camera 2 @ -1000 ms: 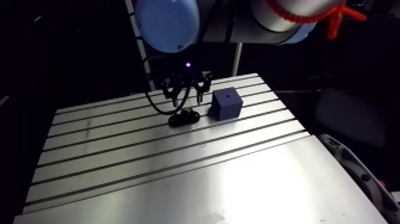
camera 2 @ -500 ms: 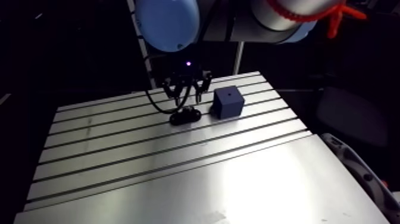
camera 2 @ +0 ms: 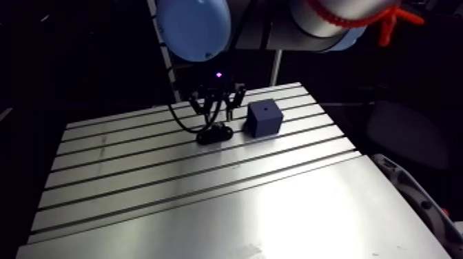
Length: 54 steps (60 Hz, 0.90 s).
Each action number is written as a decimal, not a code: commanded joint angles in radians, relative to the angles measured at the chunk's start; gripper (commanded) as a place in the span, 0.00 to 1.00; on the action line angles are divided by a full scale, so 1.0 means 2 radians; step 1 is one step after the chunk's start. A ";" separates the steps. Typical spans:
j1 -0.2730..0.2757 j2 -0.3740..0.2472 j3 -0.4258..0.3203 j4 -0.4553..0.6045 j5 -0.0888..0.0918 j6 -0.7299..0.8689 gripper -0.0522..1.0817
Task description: Pick up the M10 bolt and insert it into the hole until fully seated.
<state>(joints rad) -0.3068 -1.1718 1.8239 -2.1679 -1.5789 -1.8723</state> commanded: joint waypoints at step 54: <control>0.000 0.006 0.000 0.000 -0.002 0.000 0.49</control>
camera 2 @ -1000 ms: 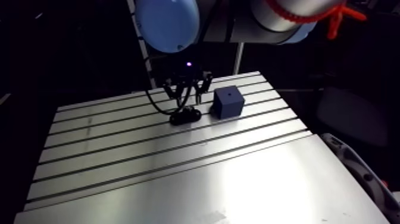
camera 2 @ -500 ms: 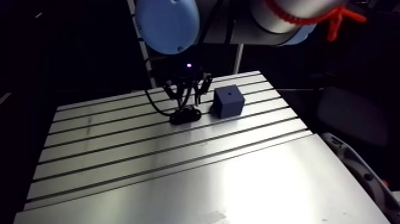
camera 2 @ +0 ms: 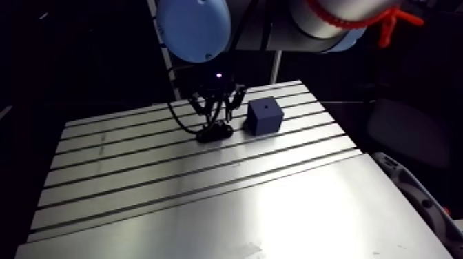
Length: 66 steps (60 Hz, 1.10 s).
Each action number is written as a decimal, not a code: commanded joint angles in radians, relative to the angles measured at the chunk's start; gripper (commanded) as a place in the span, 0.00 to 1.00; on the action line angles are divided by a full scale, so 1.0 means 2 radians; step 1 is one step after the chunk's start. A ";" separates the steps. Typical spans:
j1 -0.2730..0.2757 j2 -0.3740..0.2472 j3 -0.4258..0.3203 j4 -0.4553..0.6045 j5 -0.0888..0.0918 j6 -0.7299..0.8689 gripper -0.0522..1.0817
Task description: Pick up the M10 bolt and insert it into the hole until fully seated.
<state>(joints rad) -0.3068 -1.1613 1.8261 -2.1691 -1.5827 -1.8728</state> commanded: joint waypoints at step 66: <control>-0.002 0.004 -0.002 0.001 0.000 0.000 0.59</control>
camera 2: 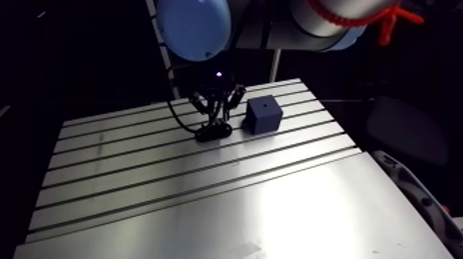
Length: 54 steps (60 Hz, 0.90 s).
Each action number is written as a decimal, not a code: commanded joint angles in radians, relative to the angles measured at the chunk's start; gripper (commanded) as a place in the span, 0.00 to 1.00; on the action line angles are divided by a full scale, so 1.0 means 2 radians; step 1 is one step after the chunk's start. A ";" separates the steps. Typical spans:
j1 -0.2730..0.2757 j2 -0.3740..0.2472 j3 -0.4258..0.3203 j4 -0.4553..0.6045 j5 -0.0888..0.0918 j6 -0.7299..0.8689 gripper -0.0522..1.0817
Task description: Pick up the M10 bolt and insert it into the hole until fully seated.
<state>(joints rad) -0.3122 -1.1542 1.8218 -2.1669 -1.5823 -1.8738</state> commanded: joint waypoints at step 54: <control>0.001 0.001 0.000 0.000 0.001 0.000 0.64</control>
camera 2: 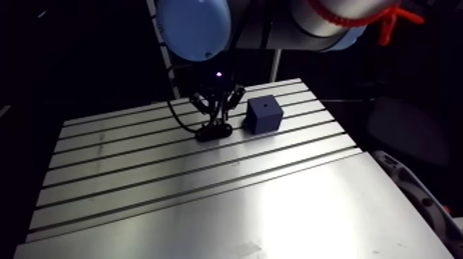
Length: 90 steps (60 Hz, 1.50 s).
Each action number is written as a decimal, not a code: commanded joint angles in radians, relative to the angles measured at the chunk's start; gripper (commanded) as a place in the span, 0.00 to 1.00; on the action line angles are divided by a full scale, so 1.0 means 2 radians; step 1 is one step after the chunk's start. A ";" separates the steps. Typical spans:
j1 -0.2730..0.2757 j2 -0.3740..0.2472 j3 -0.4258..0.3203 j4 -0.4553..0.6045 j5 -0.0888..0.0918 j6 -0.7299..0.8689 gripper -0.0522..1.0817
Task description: Pick up the M10 bolt and insert it into the hole until fully seated.
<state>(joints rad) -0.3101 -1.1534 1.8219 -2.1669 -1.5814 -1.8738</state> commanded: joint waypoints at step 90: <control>0.000 -0.006 -0.003 0.005 0.003 0.000 0.74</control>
<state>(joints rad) -0.3099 -1.1583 1.8233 -2.1600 -1.5775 -1.8738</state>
